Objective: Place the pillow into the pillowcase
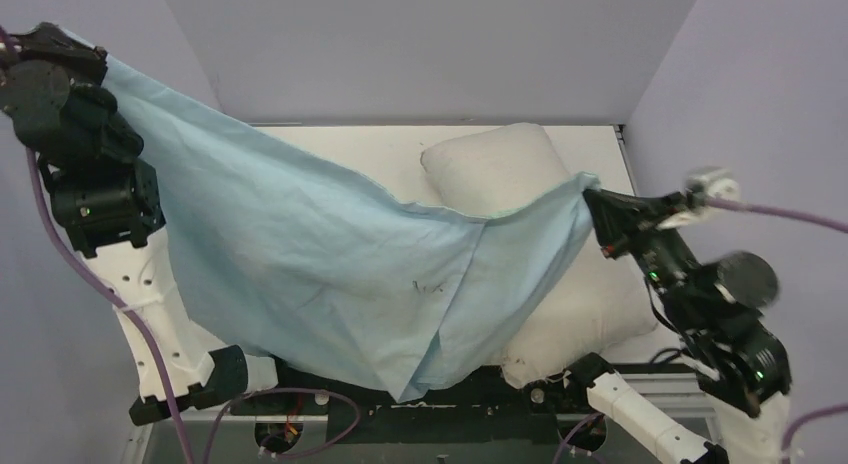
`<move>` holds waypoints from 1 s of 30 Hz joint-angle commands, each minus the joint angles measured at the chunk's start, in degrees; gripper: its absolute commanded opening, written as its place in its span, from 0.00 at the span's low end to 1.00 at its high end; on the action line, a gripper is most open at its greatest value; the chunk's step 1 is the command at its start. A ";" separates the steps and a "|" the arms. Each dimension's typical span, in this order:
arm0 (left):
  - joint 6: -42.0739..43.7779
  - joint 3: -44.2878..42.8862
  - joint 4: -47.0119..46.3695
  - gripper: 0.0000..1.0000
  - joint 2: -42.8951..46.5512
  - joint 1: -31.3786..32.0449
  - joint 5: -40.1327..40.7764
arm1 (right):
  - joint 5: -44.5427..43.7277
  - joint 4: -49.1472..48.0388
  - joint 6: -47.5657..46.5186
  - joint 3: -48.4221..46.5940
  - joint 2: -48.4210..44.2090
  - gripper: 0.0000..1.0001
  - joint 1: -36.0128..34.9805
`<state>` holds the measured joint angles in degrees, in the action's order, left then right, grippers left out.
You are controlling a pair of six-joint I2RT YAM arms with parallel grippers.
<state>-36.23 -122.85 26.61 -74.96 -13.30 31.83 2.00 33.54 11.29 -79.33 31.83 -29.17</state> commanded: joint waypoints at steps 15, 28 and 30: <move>5.05 -24.85 -12.77 0.00 -57.55 8.59 -18.26 | -10.80 -6.02 4.19 14.78 32.88 0.00 1.68; -9.19 -22.90 -37.25 0.19 -72.30 10.42 -33.00 | -11.21 -4.10 2.99 10.82 42.83 0.32 4.50; -9.56 -22.45 -32.15 0.42 -71.43 10.69 -34.25 | -9.63 -1.80 2.79 10.10 42.25 0.48 5.29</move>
<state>-40.84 -145.40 -0.58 -147.83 -3.03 4.58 -7.68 29.95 14.83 -64.97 75.02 -25.36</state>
